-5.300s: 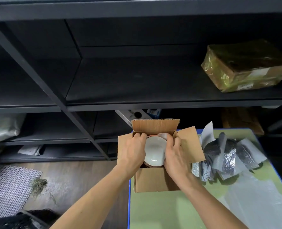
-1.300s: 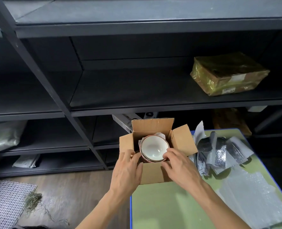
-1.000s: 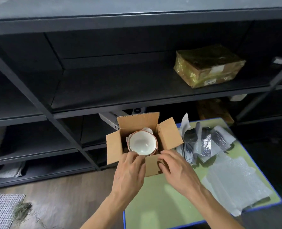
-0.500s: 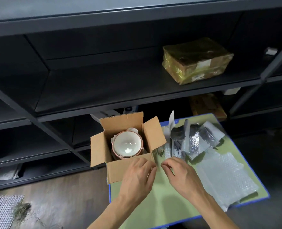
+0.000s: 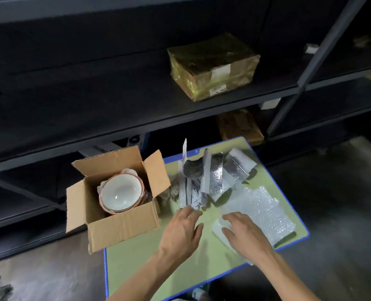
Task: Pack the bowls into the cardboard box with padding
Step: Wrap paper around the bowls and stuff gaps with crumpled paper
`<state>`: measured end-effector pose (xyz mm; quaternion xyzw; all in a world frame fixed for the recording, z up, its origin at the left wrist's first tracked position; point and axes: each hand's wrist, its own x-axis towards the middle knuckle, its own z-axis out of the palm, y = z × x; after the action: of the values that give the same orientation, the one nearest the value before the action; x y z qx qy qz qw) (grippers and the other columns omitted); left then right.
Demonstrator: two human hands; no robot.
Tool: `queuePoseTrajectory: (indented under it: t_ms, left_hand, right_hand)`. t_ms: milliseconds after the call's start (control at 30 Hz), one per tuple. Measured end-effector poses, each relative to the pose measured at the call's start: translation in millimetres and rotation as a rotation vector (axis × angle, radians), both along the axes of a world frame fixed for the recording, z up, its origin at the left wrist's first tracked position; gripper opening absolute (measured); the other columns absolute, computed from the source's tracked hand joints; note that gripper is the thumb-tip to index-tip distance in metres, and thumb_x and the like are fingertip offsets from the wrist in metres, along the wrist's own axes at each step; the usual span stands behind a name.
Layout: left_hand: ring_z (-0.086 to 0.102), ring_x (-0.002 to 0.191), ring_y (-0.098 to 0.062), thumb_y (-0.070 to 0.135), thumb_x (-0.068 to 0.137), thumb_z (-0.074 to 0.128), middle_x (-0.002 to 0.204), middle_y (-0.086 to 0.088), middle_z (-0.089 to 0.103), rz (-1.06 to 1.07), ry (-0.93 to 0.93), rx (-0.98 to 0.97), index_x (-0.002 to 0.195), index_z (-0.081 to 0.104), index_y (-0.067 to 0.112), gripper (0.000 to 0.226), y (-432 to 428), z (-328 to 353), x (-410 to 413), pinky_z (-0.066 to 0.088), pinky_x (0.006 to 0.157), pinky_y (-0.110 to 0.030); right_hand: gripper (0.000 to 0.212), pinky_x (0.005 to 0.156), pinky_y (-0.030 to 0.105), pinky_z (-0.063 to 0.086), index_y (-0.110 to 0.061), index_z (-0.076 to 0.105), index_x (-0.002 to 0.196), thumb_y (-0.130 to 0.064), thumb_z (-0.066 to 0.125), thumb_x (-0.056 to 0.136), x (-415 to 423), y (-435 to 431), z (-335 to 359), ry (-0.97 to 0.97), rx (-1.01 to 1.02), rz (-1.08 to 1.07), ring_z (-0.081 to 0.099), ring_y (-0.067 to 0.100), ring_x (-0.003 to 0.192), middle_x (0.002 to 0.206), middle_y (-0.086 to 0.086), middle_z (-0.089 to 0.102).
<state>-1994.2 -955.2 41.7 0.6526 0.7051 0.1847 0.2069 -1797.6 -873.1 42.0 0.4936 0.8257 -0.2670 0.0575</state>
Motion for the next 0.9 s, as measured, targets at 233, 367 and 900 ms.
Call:
queuePoseTrajectory:
  t_ms: [233,367,900]
  left_hand:
    - [0.051,0.115,-0.020,0.039,0.100,0.046,0.124,0.002,0.052,0.009,0.045,-0.108,0.135,0.052,0.024,0.039,38.8,-13.6,14.4,0.044,0.095,-0.031]
    - [0.051,0.119,-0.025,0.043,0.100,0.045,0.129,0.000,0.054,-0.018,0.063,-0.190,0.139,0.048,0.022,0.044,58.0,-20.1,32.0,0.044,0.098,-0.037]
    - [0.051,0.119,-0.026,0.028,0.098,0.053,0.125,-0.005,0.050,-0.131,0.141,-0.388,0.132,0.050,0.020,0.035,91.4,-51.2,78.9,0.048,0.092,-0.039]
  right_hand:
    - [0.045,0.104,0.029,0.041,-0.023,0.044,0.145,-0.035,0.047,0.102,36.2,18.9,-12.9,-0.038,-0.025,-0.086,0.040,0.014,0.134,0.146,-0.008,0.046]
    - [0.053,0.111,0.033,0.038,-0.019,0.036,0.151,-0.034,0.048,0.101,55.2,38.5,-24.2,-0.134,0.007,-0.166,0.030,0.020,0.141,0.153,-0.001,0.037]
    - [0.059,0.083,0.033,0.044,-0.025,0.035,0.142,-0.002,0.048,0.088,94.3,64.2,-33.2,-0.222,0.146,-0.412,0.050,0.025,0.112,0.121,0.002,0.051]
